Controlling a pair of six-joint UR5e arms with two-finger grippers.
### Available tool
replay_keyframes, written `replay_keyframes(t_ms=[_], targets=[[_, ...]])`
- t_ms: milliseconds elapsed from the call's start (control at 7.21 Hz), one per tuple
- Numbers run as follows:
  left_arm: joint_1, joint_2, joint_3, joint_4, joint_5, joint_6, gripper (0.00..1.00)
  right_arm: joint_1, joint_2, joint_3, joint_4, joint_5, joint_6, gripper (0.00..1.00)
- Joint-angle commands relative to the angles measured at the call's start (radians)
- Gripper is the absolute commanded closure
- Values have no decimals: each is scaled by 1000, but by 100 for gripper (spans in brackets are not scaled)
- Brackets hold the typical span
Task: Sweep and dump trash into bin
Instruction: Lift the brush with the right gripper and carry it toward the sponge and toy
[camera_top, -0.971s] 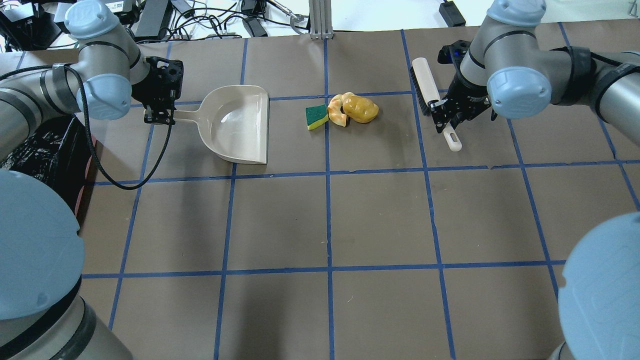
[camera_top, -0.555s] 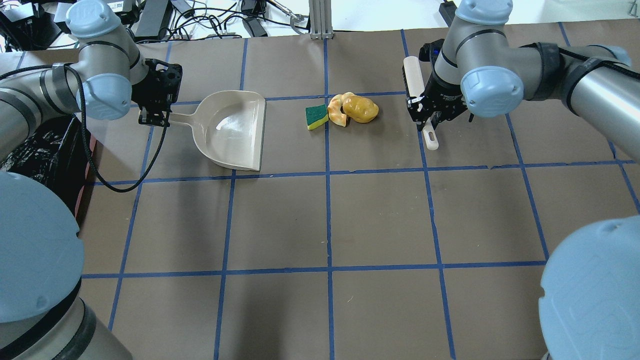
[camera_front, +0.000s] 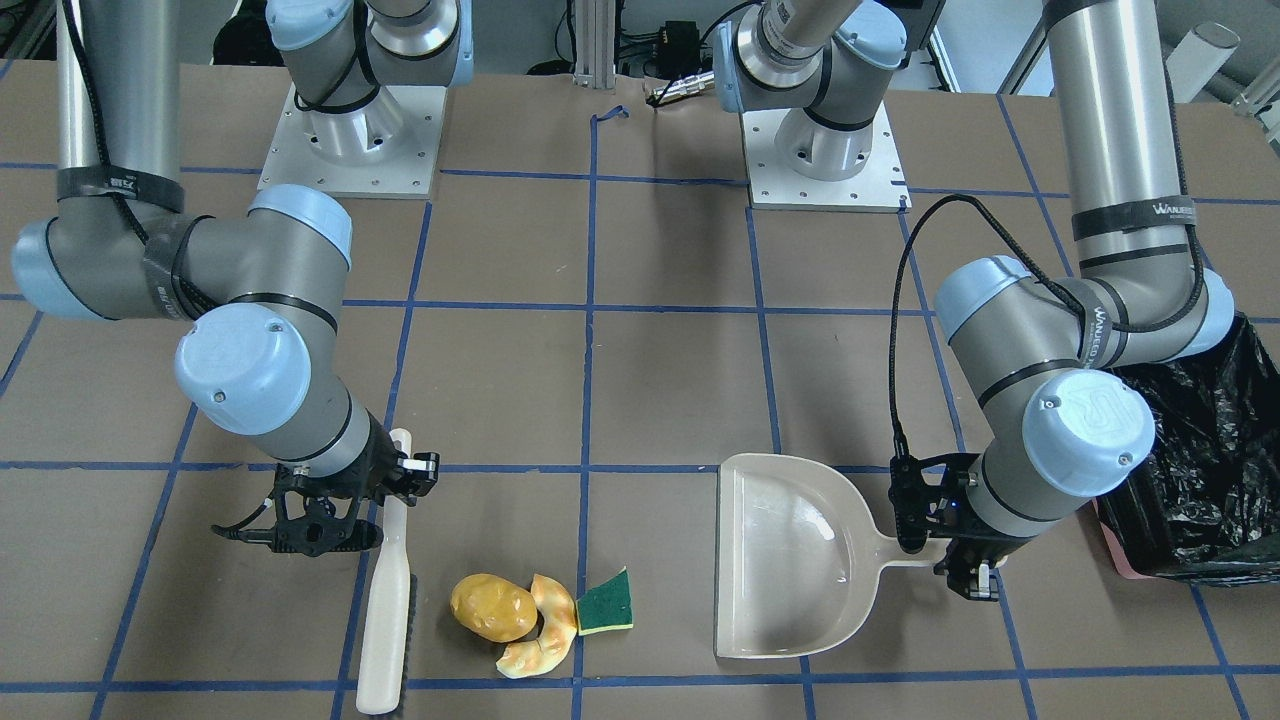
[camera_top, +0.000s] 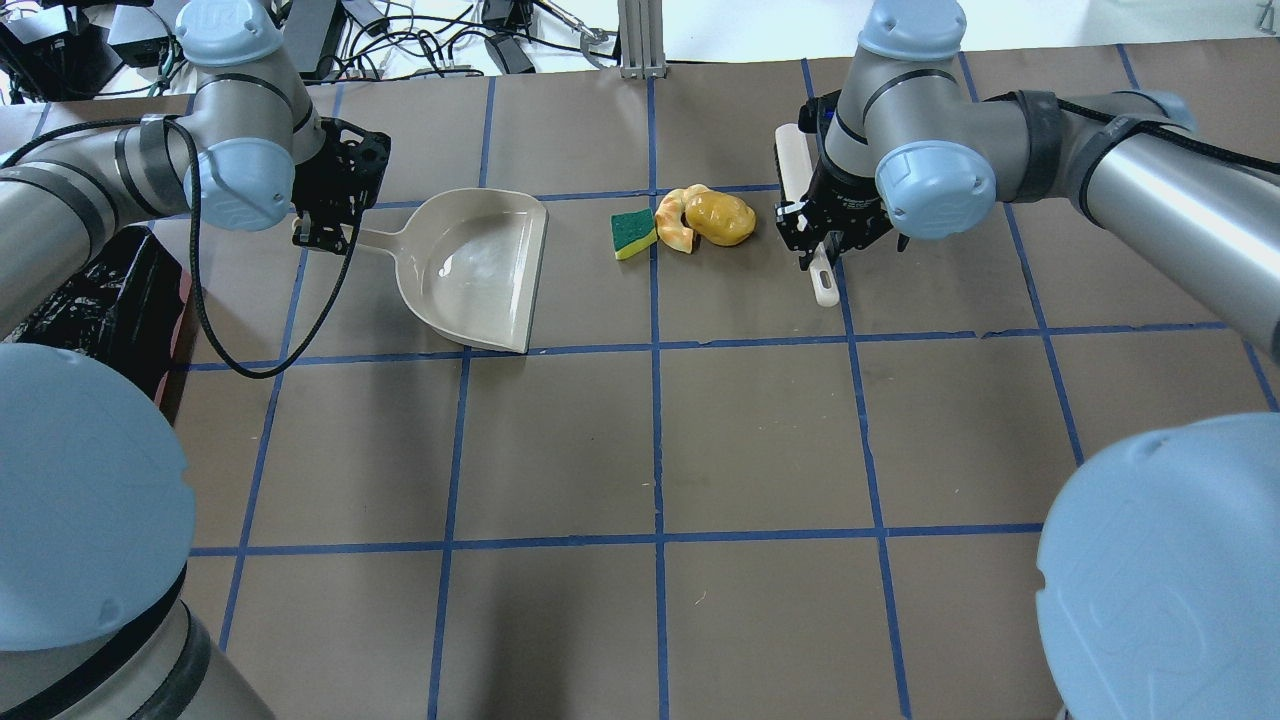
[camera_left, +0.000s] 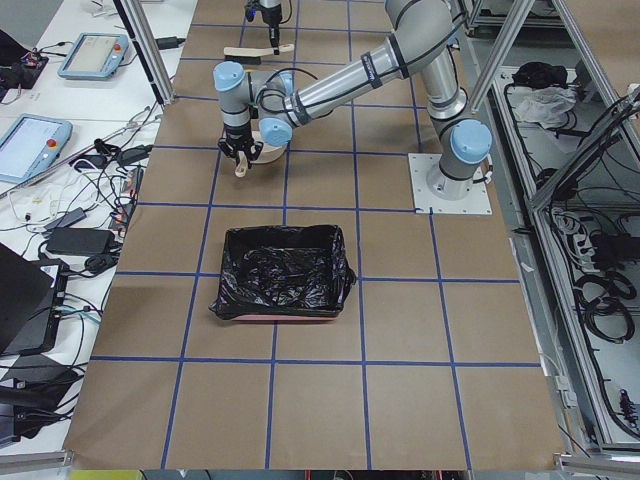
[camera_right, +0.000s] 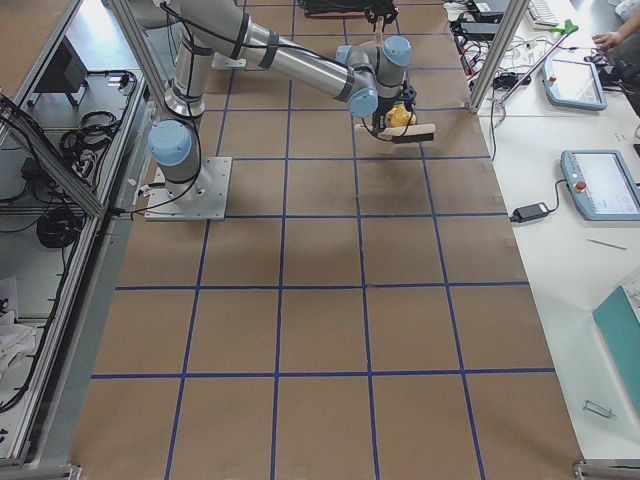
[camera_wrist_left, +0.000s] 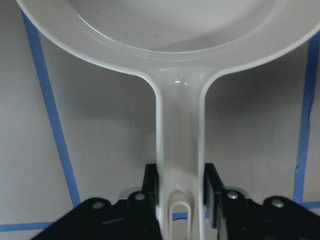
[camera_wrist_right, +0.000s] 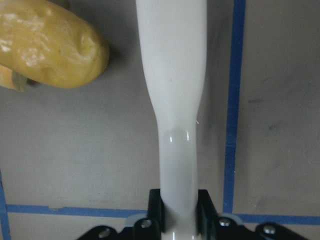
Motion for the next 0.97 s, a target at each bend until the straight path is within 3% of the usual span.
replay_keyframes(t_ms=[0, 833], targets=[[2, -6, 8, -3, 1, -18, 100, 50, 17, -22, -3, -13, 24, 99], [11, -15, 22, -5, -19, -64, 100, 107, 40, -20, -2, 3, 150, 99]])
